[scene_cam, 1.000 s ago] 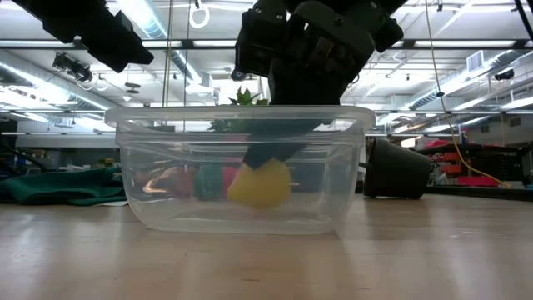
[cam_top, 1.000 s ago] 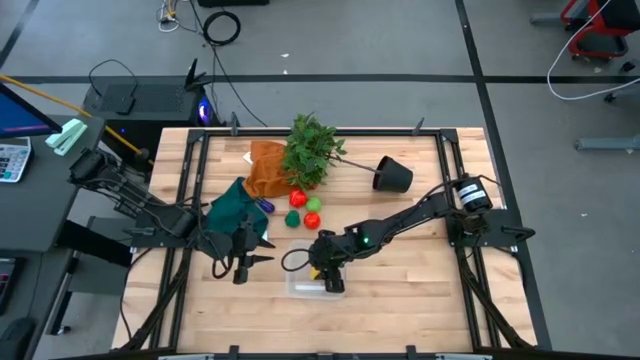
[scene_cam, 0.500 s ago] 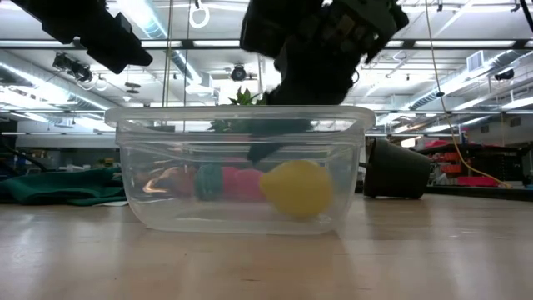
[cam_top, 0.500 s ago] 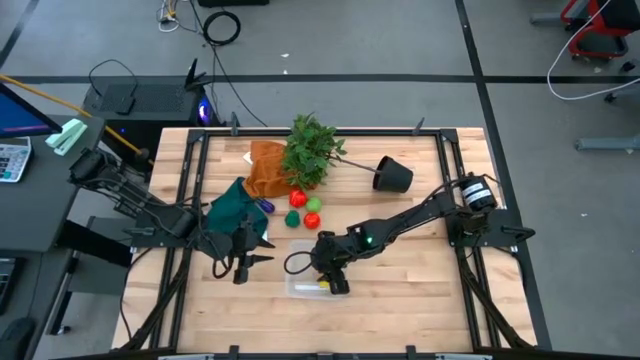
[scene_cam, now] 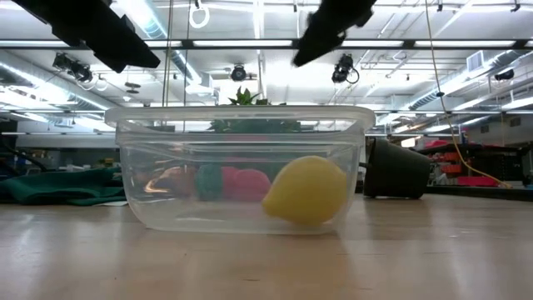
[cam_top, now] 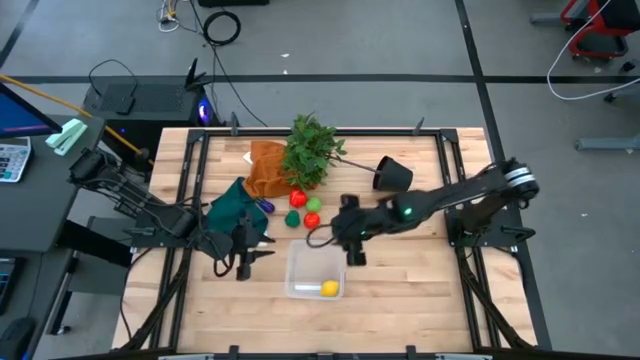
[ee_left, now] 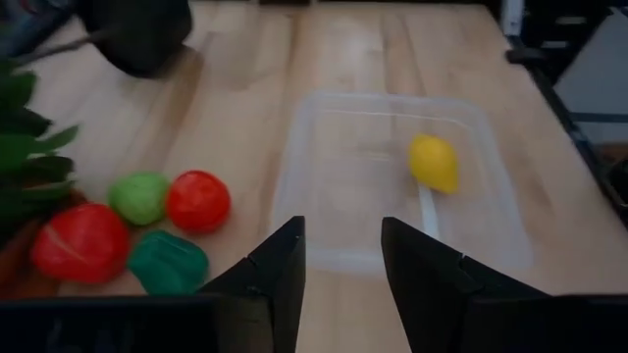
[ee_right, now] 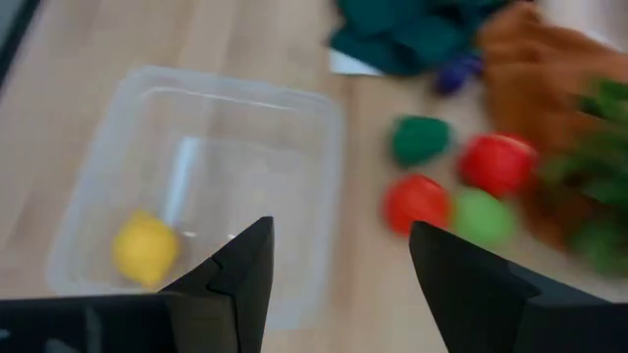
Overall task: Pick and placing Produce into tupperware
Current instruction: Put the purple eggplant into the transparent bin
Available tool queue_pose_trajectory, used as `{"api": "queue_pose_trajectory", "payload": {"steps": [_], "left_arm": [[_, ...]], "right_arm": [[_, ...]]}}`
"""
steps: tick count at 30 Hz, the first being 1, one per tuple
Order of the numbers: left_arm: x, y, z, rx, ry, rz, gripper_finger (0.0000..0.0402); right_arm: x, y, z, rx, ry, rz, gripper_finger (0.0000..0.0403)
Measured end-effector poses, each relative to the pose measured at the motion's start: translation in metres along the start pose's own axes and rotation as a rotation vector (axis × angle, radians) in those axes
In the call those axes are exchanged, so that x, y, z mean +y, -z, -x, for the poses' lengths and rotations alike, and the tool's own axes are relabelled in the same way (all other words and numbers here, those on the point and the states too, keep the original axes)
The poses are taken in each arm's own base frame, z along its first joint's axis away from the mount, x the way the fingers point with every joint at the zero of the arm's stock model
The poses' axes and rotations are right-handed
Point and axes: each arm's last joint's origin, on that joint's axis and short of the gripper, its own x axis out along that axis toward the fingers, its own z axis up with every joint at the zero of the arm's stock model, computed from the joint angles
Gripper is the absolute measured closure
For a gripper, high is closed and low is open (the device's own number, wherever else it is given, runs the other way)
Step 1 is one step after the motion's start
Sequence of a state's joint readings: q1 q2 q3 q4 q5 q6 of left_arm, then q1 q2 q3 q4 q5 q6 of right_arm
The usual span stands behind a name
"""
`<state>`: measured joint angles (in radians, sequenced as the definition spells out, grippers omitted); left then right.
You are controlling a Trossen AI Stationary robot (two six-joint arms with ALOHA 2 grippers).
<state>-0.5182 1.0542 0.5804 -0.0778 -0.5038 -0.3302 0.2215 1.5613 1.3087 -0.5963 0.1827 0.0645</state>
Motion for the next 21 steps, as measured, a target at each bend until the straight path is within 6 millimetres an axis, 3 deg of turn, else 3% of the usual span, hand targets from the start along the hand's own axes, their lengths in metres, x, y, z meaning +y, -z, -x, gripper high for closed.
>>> {"api": "queue_pose_trajectory", "payload": {"steps": [4, 8, 15, 21], "left_arm": [[0.002, -0.001, 0.000, -0.024, -0.062, 0.007, 0.0256], [0.003, -0.001, 0.000, -0.036, -0.098, 0.003, 0.0253], [0.011, -0.003, -0.003, -0.037, -0.137, 0.019, 0.0261], [0.024, -0.007, -0.009, -0.037, -0.199, 0.048, 0.0258]], "right_arm": [[-0.010, 0.005, 0.030, -0.032, 0.076, -0.072, 0.0208], [-0.013, 0.021, 0.039, -0.039, 0.106, -0.136, 0.0208], [-0.015, 0.065, 0.022, 0.000, 0.149, -0.242, 0.0208], [-0.017, 0.086, 0.001, -0.041, 0.135, -0.304, 0.0208]]}}
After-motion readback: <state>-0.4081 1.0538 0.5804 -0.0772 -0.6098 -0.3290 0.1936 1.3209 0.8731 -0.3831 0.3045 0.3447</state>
